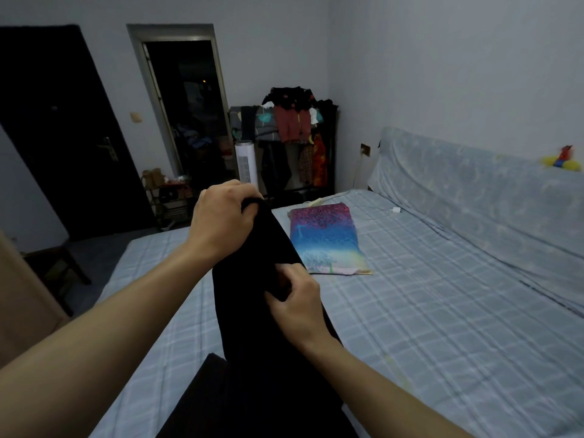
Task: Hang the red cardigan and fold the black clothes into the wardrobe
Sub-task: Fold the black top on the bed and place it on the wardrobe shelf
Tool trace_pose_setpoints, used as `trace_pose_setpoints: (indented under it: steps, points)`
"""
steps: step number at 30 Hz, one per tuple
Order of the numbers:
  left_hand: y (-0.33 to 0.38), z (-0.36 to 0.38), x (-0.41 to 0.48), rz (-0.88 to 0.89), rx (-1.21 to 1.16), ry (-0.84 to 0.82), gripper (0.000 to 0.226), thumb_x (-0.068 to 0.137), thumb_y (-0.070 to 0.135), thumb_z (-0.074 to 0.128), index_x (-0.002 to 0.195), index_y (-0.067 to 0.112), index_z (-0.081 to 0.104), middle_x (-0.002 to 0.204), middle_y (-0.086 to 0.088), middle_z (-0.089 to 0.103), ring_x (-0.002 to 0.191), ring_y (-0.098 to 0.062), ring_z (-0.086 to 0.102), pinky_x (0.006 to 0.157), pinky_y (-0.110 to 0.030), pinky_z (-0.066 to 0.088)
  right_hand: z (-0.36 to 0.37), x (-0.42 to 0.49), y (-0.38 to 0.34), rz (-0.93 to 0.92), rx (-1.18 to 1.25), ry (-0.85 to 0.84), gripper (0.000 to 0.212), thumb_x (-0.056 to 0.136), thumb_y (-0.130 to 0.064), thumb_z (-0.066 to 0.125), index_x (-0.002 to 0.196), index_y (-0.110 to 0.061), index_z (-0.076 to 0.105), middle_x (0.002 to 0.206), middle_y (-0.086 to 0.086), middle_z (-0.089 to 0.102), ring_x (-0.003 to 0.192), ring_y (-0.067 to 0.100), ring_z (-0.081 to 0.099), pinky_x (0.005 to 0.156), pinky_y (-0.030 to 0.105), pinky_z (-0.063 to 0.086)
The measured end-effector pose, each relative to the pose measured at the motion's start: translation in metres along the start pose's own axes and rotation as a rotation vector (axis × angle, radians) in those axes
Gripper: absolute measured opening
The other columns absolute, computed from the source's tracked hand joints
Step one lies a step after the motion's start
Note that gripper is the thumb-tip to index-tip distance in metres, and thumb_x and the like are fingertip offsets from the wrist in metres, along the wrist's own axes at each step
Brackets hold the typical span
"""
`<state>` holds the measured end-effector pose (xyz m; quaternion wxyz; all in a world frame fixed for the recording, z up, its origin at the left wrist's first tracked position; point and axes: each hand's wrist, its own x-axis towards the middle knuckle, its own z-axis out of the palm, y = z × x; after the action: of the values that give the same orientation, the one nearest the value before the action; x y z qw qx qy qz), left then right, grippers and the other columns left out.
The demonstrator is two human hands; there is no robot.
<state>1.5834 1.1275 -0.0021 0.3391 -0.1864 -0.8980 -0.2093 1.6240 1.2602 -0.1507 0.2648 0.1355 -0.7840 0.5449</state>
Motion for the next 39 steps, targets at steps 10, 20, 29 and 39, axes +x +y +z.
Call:
trace_pose_setpoints:
  steps: [10, 20, 29, 39]
  points:
    - [-0.02, -0.008, -0.011, -0.027, -0.017, -0.012, 0.016, 0.088, 0.013, 0.066, 0.095, 0.025, 0.076, 0.087, 0.006, 0.067, 0.081, -0.019, 0.063, 0.081, -0.045, 0.054, -0.01, 0.007, 0.001, 0.126, 0.027, 0.156, 0.023, 0.085, -0.003, 0.063, 0.083, -0.021, 0.048, 0.073, -0.009, 0.054, 0.068, -0.002, 0.053, 0.063, 0.009, 0.036]
    - [-0.028, -0.01, -0.022, 0.032, -0.06, -0.203, 0.017, 0.087, 0.01, 0.071, 0.091, 0.025, 0.075, 0.087, 0.008, 0.066, 0.078, -0.014, 0.063, 0.077, -0.043, 0.056, -0.049, 0.017, -0.001, 0.06, 0.011, 0.155, 0.025, 0.083, 0.004, 0.058, 0.095, -0.015, 0.047, 0.069, 0.002, 0.056, 0.059, 0.012, 0.05, 0.057, 0.026, 0.041]
    - [0.0, 0.008, -0.044, -0.032, -0.195, -0.843, 0.044, 0.083, 0.007, 0.064, 0.12, 0.029, 0.066, 0.112, 0.015, 0.067, 0.103, 0.001, 0.062, 0.079, -0.005, 0.046, -0.068, 0.021, 0.0, -0.011, -0.081, 0.065, 0.03, 0.083, 0.006, 0.057, 0.107, -0.012, 0.055, 0.077, 0.002, 0.06, 0.065, 0.01, 0.054, 0.06, 0.013, 0.038]
    - [0.023, 0.045, -0.048, -0.099, -0.183, -0.537, 0.01, 0.083, 0.027, 0.073, 0.079, 0.023, 0.065, 0.074, 0.008, 0.065, 0.076, -0.013, 0.065, 0.065, -0.031, 0.049, -0.078, 0.032, -0.003, -0.019, -0.132, 0.078, 0.019, 0.086, -0.004, 0.067, 0.102, -0.012, 0.061, 0.089, -0.003, 0.065, 0.079, 0.008, 0.06, 0.07, 0.005, 0.039]
